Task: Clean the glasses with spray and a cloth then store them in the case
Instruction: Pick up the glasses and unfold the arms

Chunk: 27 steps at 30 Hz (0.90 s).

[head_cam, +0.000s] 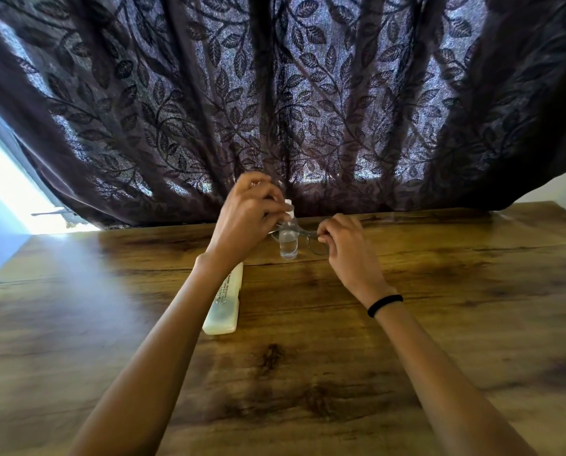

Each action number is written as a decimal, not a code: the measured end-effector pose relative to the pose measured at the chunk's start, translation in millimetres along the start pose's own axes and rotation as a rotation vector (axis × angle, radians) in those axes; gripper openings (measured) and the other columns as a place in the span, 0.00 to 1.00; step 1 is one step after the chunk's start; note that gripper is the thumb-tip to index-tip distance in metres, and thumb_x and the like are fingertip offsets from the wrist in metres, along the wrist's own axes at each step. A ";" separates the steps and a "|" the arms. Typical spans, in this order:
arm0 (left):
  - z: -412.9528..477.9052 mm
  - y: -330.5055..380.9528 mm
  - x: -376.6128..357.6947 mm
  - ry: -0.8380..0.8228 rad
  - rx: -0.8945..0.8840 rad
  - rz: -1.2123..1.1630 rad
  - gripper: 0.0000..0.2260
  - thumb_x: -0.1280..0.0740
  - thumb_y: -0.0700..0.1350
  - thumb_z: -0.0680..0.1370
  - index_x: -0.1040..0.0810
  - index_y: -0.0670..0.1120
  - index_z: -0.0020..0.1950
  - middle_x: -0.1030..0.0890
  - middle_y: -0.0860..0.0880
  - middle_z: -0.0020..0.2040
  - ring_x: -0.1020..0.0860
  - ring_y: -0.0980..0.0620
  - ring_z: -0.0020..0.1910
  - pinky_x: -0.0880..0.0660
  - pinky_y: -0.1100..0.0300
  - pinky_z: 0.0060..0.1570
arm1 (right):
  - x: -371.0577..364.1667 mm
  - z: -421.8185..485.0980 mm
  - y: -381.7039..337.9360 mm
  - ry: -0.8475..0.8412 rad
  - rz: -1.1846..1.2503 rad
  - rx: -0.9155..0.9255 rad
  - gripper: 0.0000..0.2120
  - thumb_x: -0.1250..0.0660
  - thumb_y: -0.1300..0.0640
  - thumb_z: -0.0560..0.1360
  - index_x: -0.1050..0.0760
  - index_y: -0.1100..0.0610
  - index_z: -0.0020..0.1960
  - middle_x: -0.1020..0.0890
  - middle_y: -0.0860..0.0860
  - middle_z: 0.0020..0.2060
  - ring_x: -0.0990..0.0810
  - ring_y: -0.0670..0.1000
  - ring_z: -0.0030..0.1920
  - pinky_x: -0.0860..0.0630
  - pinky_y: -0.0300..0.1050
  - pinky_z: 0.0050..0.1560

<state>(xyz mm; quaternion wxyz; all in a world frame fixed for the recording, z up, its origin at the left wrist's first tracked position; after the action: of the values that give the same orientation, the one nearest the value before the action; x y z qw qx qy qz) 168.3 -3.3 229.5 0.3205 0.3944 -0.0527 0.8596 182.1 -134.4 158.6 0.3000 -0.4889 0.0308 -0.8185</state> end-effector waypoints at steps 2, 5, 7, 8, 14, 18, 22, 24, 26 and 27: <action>-1.3 6.3 -14.3 -0.099 -0.039 0.020 0.07 0.27 0.42 0.69 0.15 0.44 0.45 0.18 0.49 0.43 0.28 0.43 0.55 0.29 0.54 0.53 | -0.1 -1.1 -2.1 -0.013 -0.025 0.009 0.03 0.37 0.63 0.76 0.24 0.59 0.47 0.23 0.51 0.47 0.28 0.51 0.52 0.26 0.41 0.44; -5.6 5.9 -29.9 -0.206 -0.019 -0.009 0.07 0.27 0.42 0.69 0.16 0.45 0.47 0.17 0.51 0.43 0.27 0.45 0.56 0.29 0.53 0.54 | 0.8 -3.4 -2.6 -0.018 -0.039 0.011 0.04 0.37 0.63 0.76 0.24 0.58 0.47 0.24 0.50 0.46 0.29 0.51 0.52 0.24 0.45 0.44; -9.3 3.5 -36.6 -0.258 0.000 -0.029 0.07 0.28 0.43 0.70 0.16 0.46 0.47 0.16 0.51 0.43 0.28 0.46 0.56 0.29 0.53 0.55 | 1.1 -4.5 -2.1 -0.020 -0.053 0.014 0.05 0.38 0.63 0.76 0.24 0.58 0.47 0.24 0.50 0.47 0.29 0.50 0.53 0.23 0.45 0.42; -11.3 2.3 -39.3 -0.278 0.001 -0.031 0.07 0.28 0.44 0.70 0.16 0.47 0.47 0.16 0.52 0.44 0.28 0.46 0.56 0.30 0.53 0.55 | 1.1 -4.8 -2.0 -0.020 -0.061 0.018 0.05 0.38 0.64 0.76 0.24 0.58 0.47 0.24 0.50 0.47 0.29 0.50 0.52 0.23 0.45 0.42; -19.3 -3.3 -47.7 -0.334 0.012 -0.087 0.08 0.29 0.45 0.70 0.16 0.49 0.48 0.17 0.54 0.44 0.28 0.47 0.56 0.34 0.52 0.59 | 0.7 -9.6 -2.8 -0.014 -0.063 0.054 0.05 0.38 0.64 0.76 0.24 0.58 0.46 0.24 0.49 0.44 0.29 0.50 0.49 0.29 0.40 0.35; -23.9 -10.4 -53.4 -0.379 0.072 -0.154 0.08 0.30 0.44 0.72 0.16 0.50 0.50 0.19 0.50 0.45 0.29 0.49 0.56 0.31 0.50 0.58 | 2.7 -12.2 -2.5 -0.005 -0.040 0.067 0.06 0.38 0.67 0.74 0.23 0.59 0.45 0.23 0.51 0.44 0.29 0.51 0.48 0.34 0.38 0.36; -27.9 -14.0 -58.0 -0.407 0.107 -0.168 0.10 0.30 0.42 0.72 0.17 0.51 0.52 0.22 0.47 0.49 0.30 0.50 0.58 0.30 0.50 0.58 | 3.2 -12.7 0.6 -0.012 -0.022 0.056 0.07 0.38 0.67 0.74 0.23 0.60 0.47 0.23 0.51 0.45 0.29 0.51 0.49 0.30 0.38 0.38; -28.2 -14.9 -57.0 -0.394 0.116 -0.189 0.11 0.30 0.40 0.73 0.17 0.50 0.53 0.24 0.47 0.49 0.30 0.50 0.58 0.30 0.53 0.58 | 4.3 -12.9 0.4 -0.011 -0.013 0.064 0.06 0.38 0.67 0.75 0.23 0.60 0.47 0.23 0.51 0.45 0.29 0.51 0.49 0.31 0.37 0.37; -28.0 -13.1 -54.9 -0.376 0.113 -0.209 0.12 0.31 0.38 0.73 0.18 0.50 0.53 0.24 0.48 0.48 0.31 0.53 0.56 0.30 0.58 0.56 | 5.2 -13.0 -1.1 -0.015 0.000 0.087 0.06 0.37 0.67 0.74 0.24 0.60 0.46 0.23 0.51 0.44 0.29 0.51 0.48 0.32 0.37 0.36; -27.8 -12.0 -53.5 -0.367 0.112 -0.214 0.12 0.31 0.37 0.73 0.18 0.50 0.53 0.24 0.48 0.48 0.32 0.54 0.55 0.30 0.60 0.55 | 5.5 -12.9 -1.5 -0.019 0.013 0.099 0.06 0.37 0.68 0.74 0.23 0.60 0.46 0.23 0.51 0.44 0.29 0.51 0.47 0.34 0.35 0.36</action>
<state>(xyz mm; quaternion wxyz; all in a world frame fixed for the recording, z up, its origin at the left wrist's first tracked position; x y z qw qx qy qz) 183.4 -11.5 170.5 0.3723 0.5648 -0.0202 0.7362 168.9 -139.1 156.7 0.3293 -0.4812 -0.0093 -0.8123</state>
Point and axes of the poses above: each hand's wrist, its own z-axis towards the middle knuckle, its own x-axis out of the back of the hand, y = z × x, the point moved 10 cm from there along z, towards the middle knuckle
